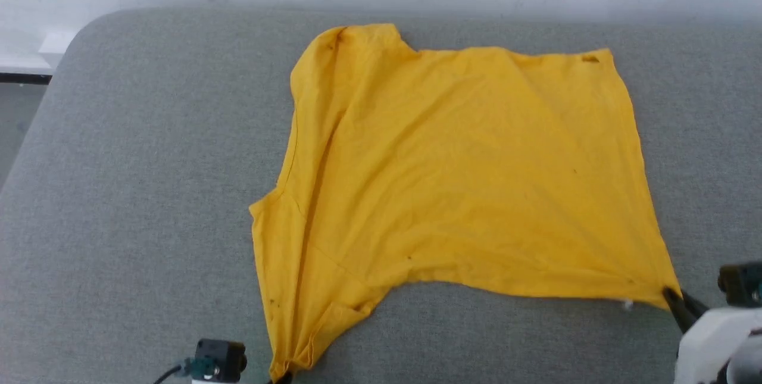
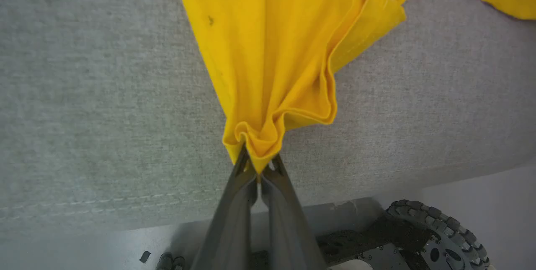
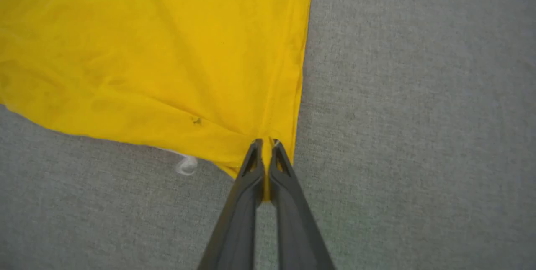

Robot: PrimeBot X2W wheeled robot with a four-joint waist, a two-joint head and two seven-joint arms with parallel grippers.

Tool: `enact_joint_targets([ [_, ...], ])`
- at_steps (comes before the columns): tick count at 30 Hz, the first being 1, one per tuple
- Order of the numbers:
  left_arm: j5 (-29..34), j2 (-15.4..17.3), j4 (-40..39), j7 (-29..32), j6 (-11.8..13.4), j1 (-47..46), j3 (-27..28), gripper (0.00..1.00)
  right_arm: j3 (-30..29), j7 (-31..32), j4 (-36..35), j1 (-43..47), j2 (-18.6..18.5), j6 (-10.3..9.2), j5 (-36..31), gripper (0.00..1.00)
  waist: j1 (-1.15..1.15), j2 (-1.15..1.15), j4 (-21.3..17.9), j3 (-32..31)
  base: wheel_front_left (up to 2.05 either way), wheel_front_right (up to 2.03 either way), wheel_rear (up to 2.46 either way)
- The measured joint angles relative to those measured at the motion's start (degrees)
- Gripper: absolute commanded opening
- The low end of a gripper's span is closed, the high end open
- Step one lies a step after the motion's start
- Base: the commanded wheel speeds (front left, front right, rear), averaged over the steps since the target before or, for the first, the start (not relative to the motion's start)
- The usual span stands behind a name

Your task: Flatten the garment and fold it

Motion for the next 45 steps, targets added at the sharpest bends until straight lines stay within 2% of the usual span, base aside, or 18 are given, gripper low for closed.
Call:
enact_joint_targets([
  [6,1.6,1.2,0.1,-0.3,2.7,2.2,0.1,0.00,-4.8,0.2,-0.3,5.4,2.4,0.00,-3.4,0.00,0.01,0.00,-0.6,-0.3,0.00,0.00,0.00],
  [10,1.8,1.1,0.1,-1.7,2.7,2.3,0.2,0.00,-5.9,-0.3,-0.2,6.2,4.5,0.00,-4.3,0.00,0.01,0.00,-1.2,-0.3,0.00,0.00,0.00],
  [17,8.5,1.1,-2.3,-10.9,4.4,-0.4,0.2,0.00,-5.7,-6.6,-1.1,6.0,6.7,0.00,-5.8,0.00,0.01,0.00,-2.0,-0.2,0.00,0.00,0.00],
  [24,13.9,1.0,-3.6,-18.5,4.7,-8.9,0.2,0.00,-4.8,-12.6,-2.5,2.4,6.5,0.00,-8.2,0.00,0.01,0.00,-2.5,0.3,0.00,0.00,0.00],
  [30,16.1,1.8,-1.9,-19.3,3.6,-18.1,0.4,0.00,-2.5,-13.0,-2.4,-3.3,4.8,0.00,-9.4,0.00,0.01,0.00,-2.9,1.6,0.00,0.00,0.00],
  [36,16.4,2.0,3.1,-19.4,1.9,-26.3,0.6,0.00,-1.9,-11.5,-0.1,-10.2,3.6,0.00,-11.2,0.00,0.02,0.00,-3.3,3.8,0.00,0.00,0.00],
  [45,15.7,1.4,15.0,-17.6,-0.9,-36.5,0.8,0.00,2.0,-6.1,9.6,-21.8,-0.7,0.00,-8.5,0.00,0.02,0.00,-3.7,8.6,0.00,0.00,0.00],
])
